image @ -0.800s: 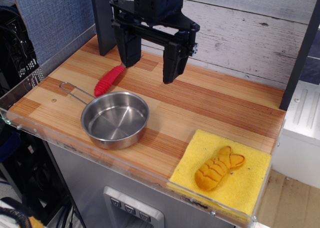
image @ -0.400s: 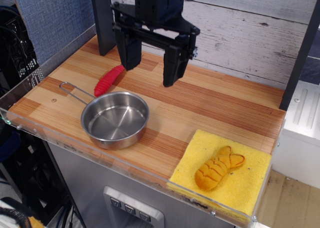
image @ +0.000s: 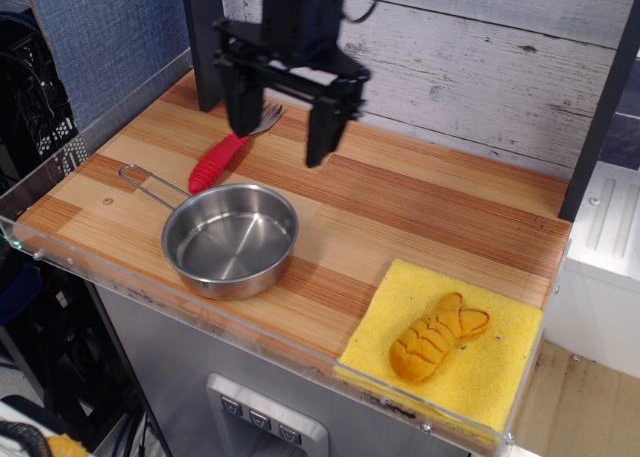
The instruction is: Place the red fork right of the metal pot.
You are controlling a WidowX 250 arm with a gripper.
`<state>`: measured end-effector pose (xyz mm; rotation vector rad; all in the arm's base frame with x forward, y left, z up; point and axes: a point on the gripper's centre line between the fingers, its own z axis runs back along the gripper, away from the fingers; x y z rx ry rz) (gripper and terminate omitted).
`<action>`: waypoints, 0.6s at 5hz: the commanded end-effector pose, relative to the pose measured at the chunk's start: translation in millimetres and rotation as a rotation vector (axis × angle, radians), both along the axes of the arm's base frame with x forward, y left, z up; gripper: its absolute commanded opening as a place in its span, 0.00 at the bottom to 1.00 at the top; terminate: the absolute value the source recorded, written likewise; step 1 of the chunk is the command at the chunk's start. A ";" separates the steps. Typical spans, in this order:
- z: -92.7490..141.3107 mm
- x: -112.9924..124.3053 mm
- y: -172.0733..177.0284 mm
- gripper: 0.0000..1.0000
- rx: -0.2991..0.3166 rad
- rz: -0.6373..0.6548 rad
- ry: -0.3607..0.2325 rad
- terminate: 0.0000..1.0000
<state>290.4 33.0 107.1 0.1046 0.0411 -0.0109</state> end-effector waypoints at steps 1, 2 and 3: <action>6.1 15.6 57.8 1.00 0.061 0.024 -0.144 0.00; 4.6 11.5 70.8 1.00 0.054 0.069 -0.181 0.00; -5.9 8.1 93.8 1.00 -0.002 0.138 -0.195 0.00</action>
